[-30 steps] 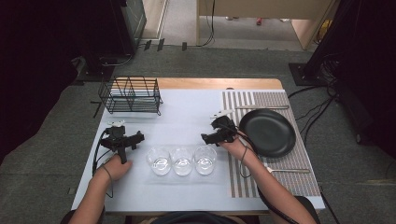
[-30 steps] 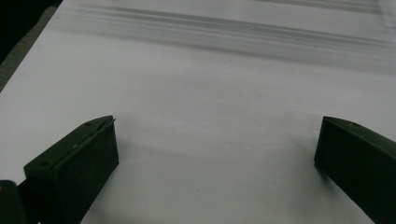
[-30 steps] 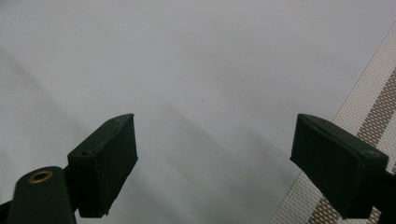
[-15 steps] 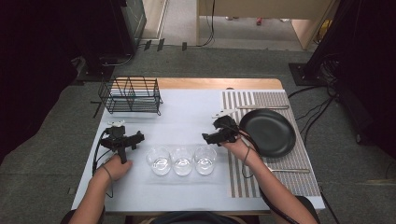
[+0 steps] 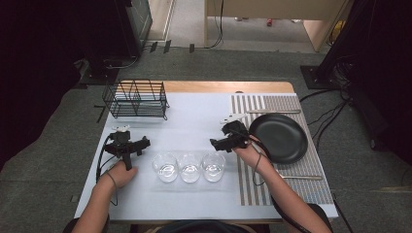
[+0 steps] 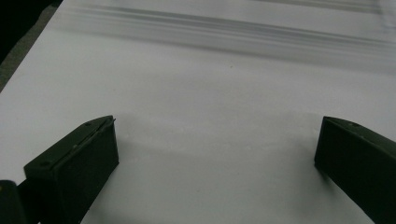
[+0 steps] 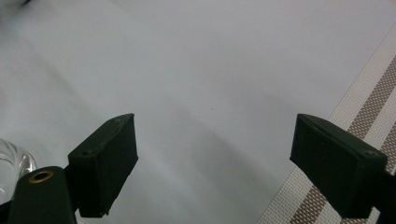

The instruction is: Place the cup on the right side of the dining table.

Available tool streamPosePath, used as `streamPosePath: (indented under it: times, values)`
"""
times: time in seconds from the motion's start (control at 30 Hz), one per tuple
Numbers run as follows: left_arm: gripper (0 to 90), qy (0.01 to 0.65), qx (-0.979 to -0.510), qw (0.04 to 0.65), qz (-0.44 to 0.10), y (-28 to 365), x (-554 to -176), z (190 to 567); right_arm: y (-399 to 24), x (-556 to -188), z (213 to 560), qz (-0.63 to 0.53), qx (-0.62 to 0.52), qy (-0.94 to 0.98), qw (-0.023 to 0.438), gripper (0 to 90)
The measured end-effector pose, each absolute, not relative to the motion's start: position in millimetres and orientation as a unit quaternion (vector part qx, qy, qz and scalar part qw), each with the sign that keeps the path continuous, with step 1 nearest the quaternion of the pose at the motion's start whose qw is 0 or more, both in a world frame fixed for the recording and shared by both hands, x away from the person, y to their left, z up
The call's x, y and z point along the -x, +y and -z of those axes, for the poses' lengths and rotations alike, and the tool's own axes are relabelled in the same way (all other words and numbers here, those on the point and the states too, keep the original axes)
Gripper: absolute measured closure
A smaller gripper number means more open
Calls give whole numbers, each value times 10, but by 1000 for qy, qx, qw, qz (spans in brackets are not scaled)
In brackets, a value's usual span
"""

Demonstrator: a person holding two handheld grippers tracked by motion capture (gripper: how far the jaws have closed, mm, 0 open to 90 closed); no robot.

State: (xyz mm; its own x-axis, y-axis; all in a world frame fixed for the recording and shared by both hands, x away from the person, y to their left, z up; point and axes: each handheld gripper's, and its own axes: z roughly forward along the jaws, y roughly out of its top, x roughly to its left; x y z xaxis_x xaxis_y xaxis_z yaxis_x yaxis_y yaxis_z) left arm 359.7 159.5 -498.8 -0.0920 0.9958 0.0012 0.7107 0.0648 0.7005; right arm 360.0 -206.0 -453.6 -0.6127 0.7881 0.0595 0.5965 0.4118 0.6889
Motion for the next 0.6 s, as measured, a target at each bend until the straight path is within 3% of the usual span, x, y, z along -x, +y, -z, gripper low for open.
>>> streamPosePath:
  times: [0.6]
  values:
    - [0, 684, -624, 254, -280, 1595, -3597, 4988, -2059, -3508, 4422, -358, -399, 834, 132, 151]
